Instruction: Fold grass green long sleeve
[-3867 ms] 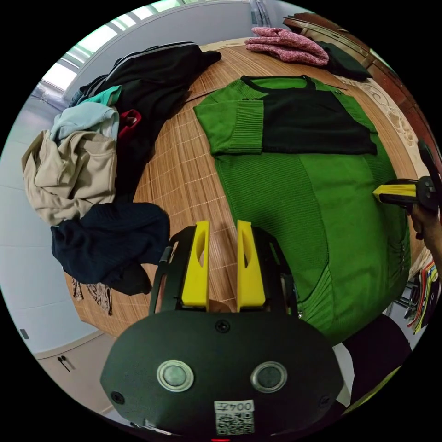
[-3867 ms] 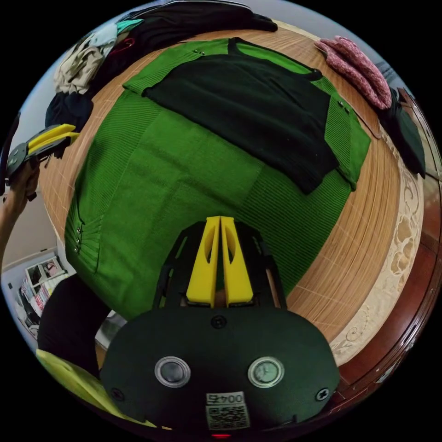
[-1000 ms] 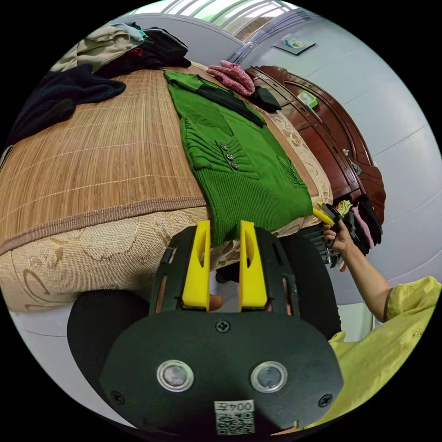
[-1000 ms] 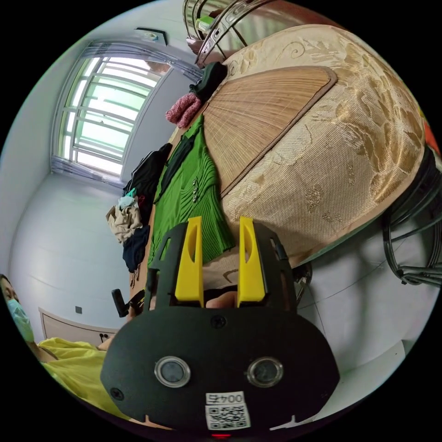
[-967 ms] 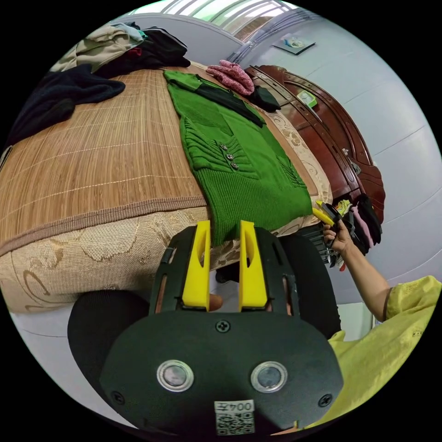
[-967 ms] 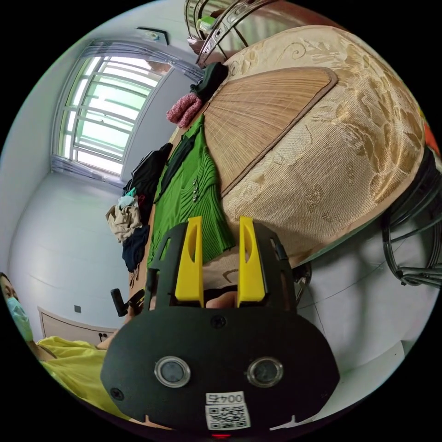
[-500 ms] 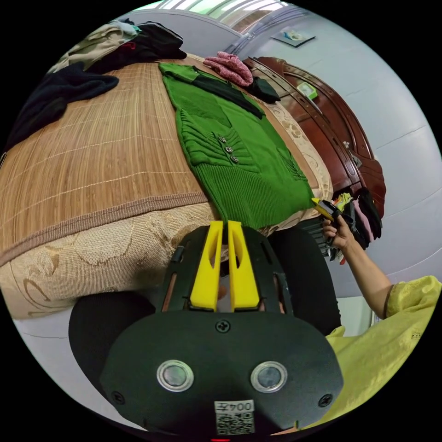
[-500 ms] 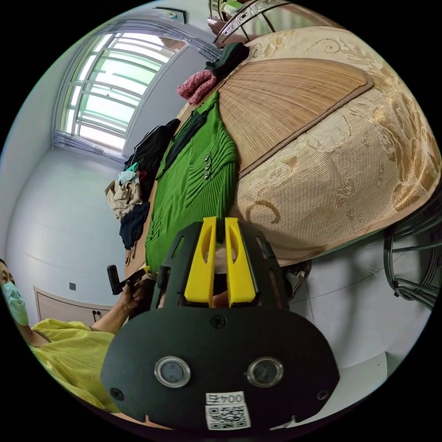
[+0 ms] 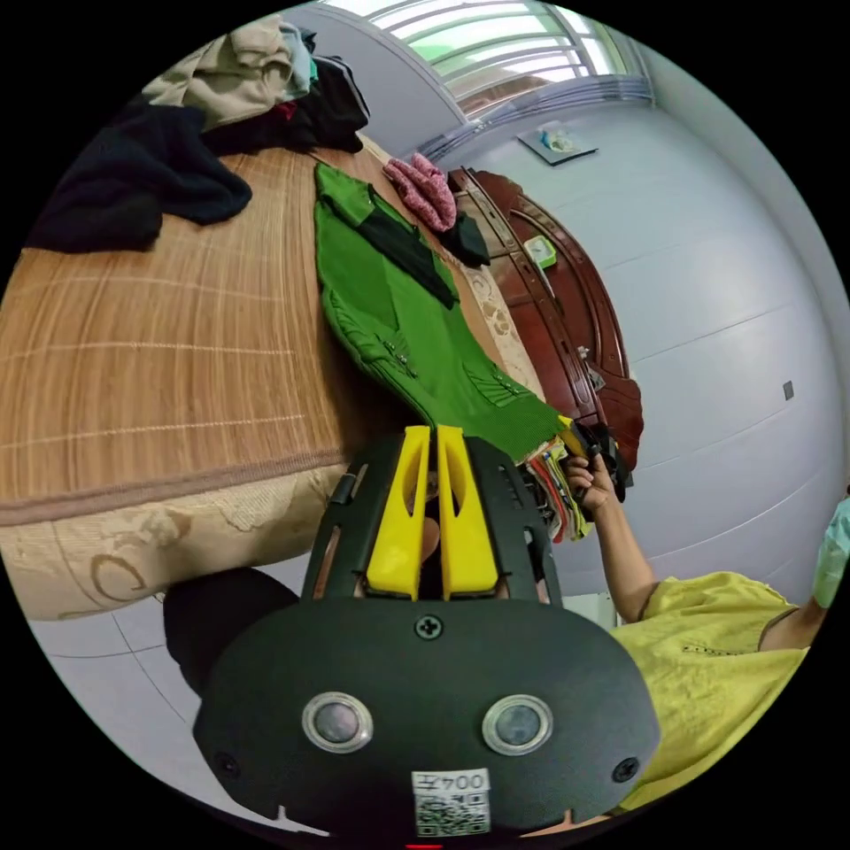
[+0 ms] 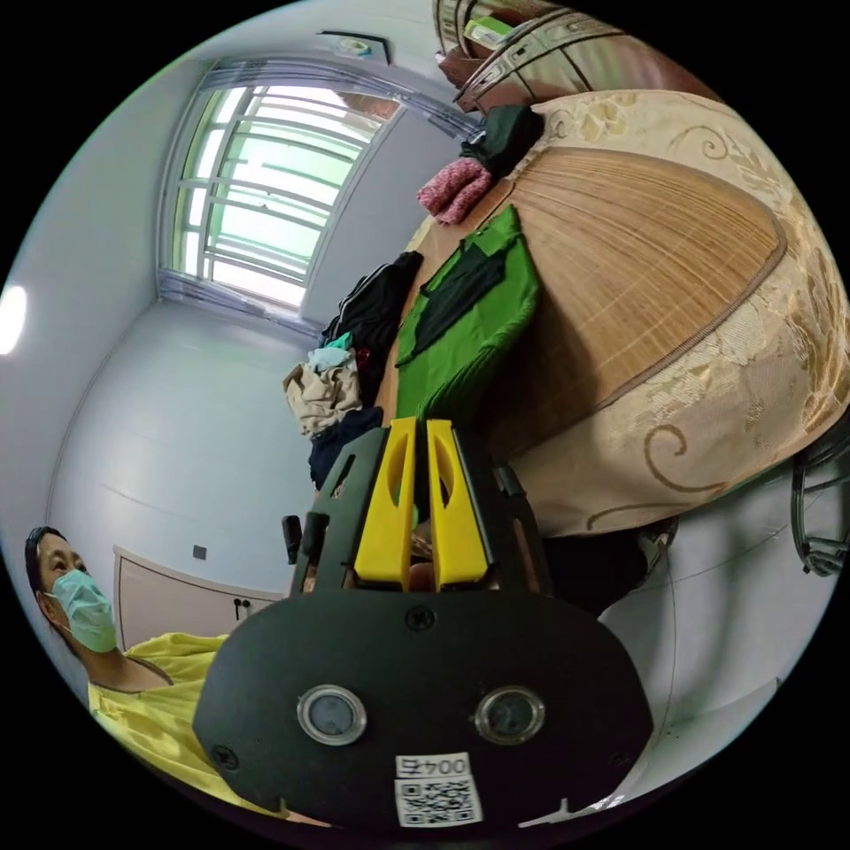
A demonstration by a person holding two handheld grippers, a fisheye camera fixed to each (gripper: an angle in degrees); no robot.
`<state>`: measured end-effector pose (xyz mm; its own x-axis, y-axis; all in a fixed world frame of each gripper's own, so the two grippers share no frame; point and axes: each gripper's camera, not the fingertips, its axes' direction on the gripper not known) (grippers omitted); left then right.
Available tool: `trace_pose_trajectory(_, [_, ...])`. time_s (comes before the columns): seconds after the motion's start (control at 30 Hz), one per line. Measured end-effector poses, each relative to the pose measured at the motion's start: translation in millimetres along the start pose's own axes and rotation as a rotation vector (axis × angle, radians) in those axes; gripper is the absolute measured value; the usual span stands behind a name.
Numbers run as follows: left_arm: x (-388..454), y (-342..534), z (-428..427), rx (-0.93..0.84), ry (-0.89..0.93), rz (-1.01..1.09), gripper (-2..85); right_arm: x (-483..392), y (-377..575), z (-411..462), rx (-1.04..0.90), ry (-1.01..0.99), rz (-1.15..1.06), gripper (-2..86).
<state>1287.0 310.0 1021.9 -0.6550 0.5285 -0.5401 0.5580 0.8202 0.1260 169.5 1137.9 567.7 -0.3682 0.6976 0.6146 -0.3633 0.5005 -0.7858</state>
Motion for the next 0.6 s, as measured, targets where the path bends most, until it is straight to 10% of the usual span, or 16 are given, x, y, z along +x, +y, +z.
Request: trace_pose_trajectory(0.6, [-96,143,-149,0.142,0.066,0.012,1.5,-86,146,-47,0.004,-0.15,-0.078,2.0])
